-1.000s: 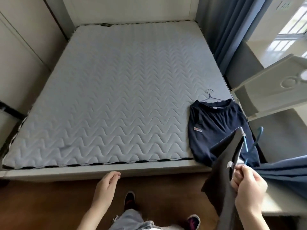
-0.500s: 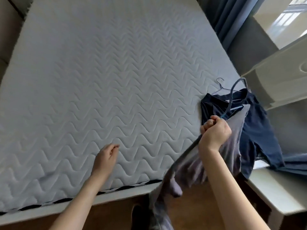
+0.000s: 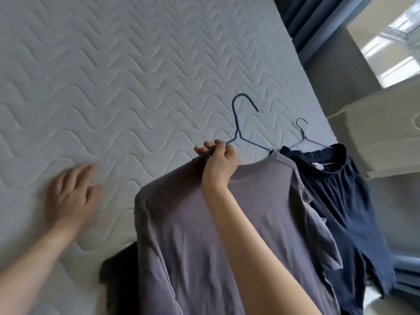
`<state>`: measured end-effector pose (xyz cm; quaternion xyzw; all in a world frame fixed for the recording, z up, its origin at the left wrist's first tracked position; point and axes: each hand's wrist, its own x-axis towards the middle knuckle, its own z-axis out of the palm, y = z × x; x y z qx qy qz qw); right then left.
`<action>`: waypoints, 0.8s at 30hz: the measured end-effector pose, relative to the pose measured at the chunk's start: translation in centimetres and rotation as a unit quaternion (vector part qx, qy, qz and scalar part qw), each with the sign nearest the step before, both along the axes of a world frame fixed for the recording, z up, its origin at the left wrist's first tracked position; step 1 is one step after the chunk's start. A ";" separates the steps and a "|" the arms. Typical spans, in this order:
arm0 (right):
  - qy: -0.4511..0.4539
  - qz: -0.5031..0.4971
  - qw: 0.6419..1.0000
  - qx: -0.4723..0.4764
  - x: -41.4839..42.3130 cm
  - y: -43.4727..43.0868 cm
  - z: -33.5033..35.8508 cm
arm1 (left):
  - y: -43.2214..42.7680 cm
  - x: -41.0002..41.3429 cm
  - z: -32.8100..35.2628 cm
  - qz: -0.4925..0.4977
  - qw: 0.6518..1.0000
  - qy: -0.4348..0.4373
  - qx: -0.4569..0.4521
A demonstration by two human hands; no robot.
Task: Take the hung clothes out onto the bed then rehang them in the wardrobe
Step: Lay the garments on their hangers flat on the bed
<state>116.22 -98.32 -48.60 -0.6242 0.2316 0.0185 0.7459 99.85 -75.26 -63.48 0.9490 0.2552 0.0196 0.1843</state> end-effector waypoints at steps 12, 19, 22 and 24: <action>0.020 -0.064 0.988 0.138 4.3 11.7 -4.1 | 0.7 -1.2 -3.8 -0.026 0.999 0.038 0.020; 0.099 -0.086 0.991 0.023 10.6 11.2 -8.8 | -0.4 -0.5 -2.9 0.004 0.995 -0.060 0.075; 0.130 -0.003 0.983 -0.132 10.9 10.0 -10.9 | -0.6 -0.3 -2.8 0.000 0.992 -0.082 0.097; 0.137 0.044 0.967 -0.208 11.3 9.4 -11.5 | -0.2 -0.2 -2.9 -0.001 0.991 -0.081 0.103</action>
